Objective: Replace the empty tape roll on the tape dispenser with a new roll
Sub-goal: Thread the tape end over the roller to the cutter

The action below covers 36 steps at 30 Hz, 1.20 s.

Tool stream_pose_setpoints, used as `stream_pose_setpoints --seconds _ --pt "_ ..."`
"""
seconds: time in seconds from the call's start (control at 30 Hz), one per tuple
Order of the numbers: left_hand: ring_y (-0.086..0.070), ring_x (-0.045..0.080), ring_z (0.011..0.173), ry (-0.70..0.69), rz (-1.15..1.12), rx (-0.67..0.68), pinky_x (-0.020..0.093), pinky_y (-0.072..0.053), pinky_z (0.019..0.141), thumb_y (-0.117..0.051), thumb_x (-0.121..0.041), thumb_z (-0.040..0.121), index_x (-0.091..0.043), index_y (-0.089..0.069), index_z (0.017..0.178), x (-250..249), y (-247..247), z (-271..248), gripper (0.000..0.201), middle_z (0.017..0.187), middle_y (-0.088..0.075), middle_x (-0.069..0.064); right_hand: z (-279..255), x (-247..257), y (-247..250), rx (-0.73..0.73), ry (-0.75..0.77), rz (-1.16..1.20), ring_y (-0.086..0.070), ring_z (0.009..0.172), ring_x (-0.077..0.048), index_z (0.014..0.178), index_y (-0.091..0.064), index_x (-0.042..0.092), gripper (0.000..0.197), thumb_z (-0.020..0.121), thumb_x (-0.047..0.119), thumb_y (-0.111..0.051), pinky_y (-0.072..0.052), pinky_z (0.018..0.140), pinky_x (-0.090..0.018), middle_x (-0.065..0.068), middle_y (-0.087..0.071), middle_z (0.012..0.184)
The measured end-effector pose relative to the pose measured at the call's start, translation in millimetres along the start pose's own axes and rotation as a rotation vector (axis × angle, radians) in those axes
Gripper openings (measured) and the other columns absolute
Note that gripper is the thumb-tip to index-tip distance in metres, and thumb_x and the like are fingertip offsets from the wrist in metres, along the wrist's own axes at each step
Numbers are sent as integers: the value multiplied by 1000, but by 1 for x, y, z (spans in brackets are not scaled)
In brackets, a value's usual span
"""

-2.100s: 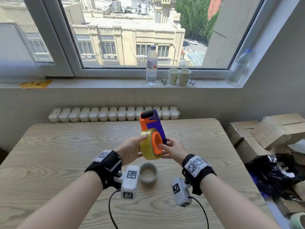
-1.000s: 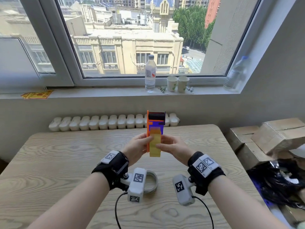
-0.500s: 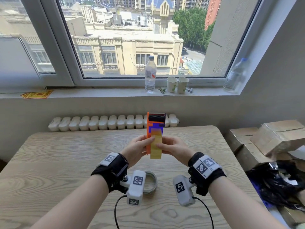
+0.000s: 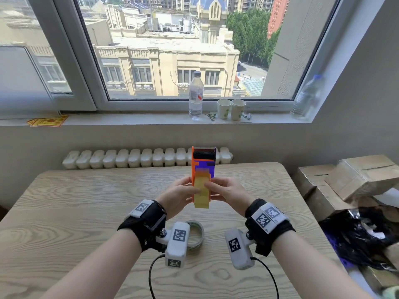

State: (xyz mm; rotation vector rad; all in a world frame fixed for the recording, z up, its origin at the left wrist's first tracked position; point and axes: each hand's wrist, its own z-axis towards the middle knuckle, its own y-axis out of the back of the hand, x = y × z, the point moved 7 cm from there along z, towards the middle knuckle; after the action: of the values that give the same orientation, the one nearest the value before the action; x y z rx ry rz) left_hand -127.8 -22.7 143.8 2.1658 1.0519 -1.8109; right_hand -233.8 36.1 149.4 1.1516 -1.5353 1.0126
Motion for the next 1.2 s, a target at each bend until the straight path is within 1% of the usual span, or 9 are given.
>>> stream_pose_setpoints --seconds 0.1,0.23,0.4,0.6,0.73,0.87,1.0,1.1,1.2 --pt "-60 26 105 5 6 -7 36 -46 93 -58 -17 83 0 -50 128 0 -2 0 49 122 -60 19 -4 1 -2 42 17 -7 -66 106 -26 120 -59 0 35 86 10 -62 -55 86 -28 -17 -67 117" --pt "-59 26 102 8 -5 -27 38 -45 95 -51 -12 89 2 -49 128 2 -2 -1 41 120 -59 19 -4 -1 0 11 17 -34 -66 106 -25 120 -59 0 38 84 9 -66 -54 90 -31 -16 -67 118" --pt "-60 27 102 19 5 -24 39 -45 96 -51 -9 89 1 -50 125 2 -2 -5 37 116 -61 16 -3 -3 0 -36 4 -56 -67 102 -24 118 -58 0 39 82 12 -69 -56 83 -29 -15 -67 115" --pt "-62 26 101 31 40 11 36 -49 92 -52 6 85 -5 -49 122 1 -3 -10 38 109 -64 15 -3 -3 2 -125 -31 0 -67 79 -20 109 -59 0 29 91 21 -56 -57 68 -24 -10 -68 93" --pt "-59 33 109 52 42 27 44 -48 97 -55 17 78 -3 -45 128 5 -3 -9 55 118 -59 23 -2 -3 1 -118 -41 -12 -68 79 -21 110 -61 -2 33 91 25 -56 -58 72 -28 -11 -69 93" --pt "-66 23 96 27 51 20 32 -55 86 -53 16 80 -9 -51 116 2 -4 -10 45 107 -65 16 -6 0 -1 -72 -22 -38 -68 82 -18 111 -59 2 27 87 14 -61 -57 71 -25 -8 -68 96" --pt "-63 29 106 19 29 41 37 -51 94 -55 12 81 -3 -45 129 1 -5 -8 51 115 -63 20 -8 4 -2 -40 4 -91 -65 96 -21 119 -55 1 38 82 5 -66 -57 80 -26 -10 -65 107" --pt "-64 29 104 27 -22 58 35 -54 89 -54 14 80 0 -43 131 0 -5 -8 55 114 -64 19 -7 5 0 -68 20 -142 -65 103 -26 120 -55 2 42 80 10 -69 -56 87 -35 -15 -66 114" --pt "-66 27 100 46 -24 63 36 -55 88 -52 21 76 -1 -42 132 1 -4 -6 61 113 -63 19 -7 4 3 -98 6 -71 -67 98 -26 113 -59 4 32 86 20 -64 -55 87 -37 -13 -67 107"
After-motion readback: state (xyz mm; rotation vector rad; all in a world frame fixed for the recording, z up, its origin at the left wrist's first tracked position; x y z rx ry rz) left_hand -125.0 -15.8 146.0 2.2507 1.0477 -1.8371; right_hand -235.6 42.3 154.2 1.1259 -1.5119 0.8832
